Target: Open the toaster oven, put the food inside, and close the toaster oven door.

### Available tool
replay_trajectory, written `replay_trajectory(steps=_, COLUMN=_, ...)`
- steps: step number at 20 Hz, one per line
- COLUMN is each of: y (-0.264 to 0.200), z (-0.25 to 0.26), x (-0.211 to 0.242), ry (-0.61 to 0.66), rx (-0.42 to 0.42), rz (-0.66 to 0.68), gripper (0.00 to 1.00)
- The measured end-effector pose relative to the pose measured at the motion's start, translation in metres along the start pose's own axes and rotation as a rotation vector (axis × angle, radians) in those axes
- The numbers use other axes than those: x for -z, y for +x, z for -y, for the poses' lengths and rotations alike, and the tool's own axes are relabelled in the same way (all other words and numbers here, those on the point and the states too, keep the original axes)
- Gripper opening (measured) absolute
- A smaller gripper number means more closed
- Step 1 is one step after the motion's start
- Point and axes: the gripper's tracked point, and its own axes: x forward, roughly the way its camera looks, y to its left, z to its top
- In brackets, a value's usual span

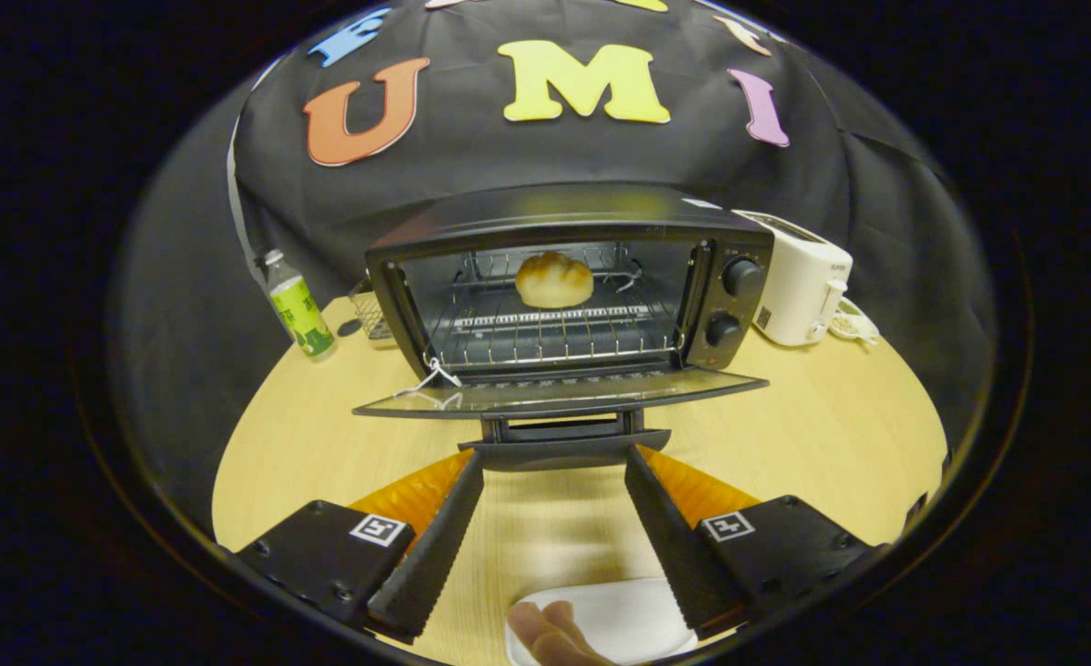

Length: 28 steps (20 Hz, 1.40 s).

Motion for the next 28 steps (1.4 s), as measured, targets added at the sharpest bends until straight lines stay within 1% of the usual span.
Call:
replay_trajectory(steps=6, y=0.006, z=-0.005, x=-0.035, ry=-0.037, rx=0.023, rz=0.114, gripper=1.00)
replay_trajectory(steps=10, y=0.009, z=-0.007, x=-0.054, ry=-0.029, rx=0.010, rz=0.189, gripper=1.00)
replay_trajectory(steps=11, y=0.011, z=-0.009, x=-0.055, ry=-0.038, rx=0.001, rz=0.192, gripper=1.00)
replay_trajectory(steps=13, y=0.016, z=-0.023, x=-0.051, ry=-0.027, rx=-0.081, rz=0.172, gripper=1.00)
replay_trajectory(steps=14, y=0.015, z=-0.027, x=-0.052, ry=-0.004, rx=-0.104, rz=0.179, gripper=1.00)
replay_trajectory(steps=16, y=0.009, z=-0.017, x=-0.057, ry=0.033, rx=-0.085, rz=0.220, gripper=1.00)
replay_trajectory(steps=18, y=0.001, z=-0.016, x=-0.057, ry=0.041, rx=-0.078, rz=0.237, gripper=1.00)
replay_trajectory(steps=22, y=-0.033, z=-0.007, x=-0.069, ry=0.013, rx=-0.052, rz=0.301, gripper=1.00)
replay_trajectory(steps=25, y=-0.072, z=-0.003, x=-0.077, ry=-0.019, rx=-0.046, rz=0.352, gripper=1.00)
replay_trajectory(steps=28, y=-0.114, z=0.006, x=-0.079, ry=-0.045, rx=-0.019, rz=0.382, gripper=1.00)
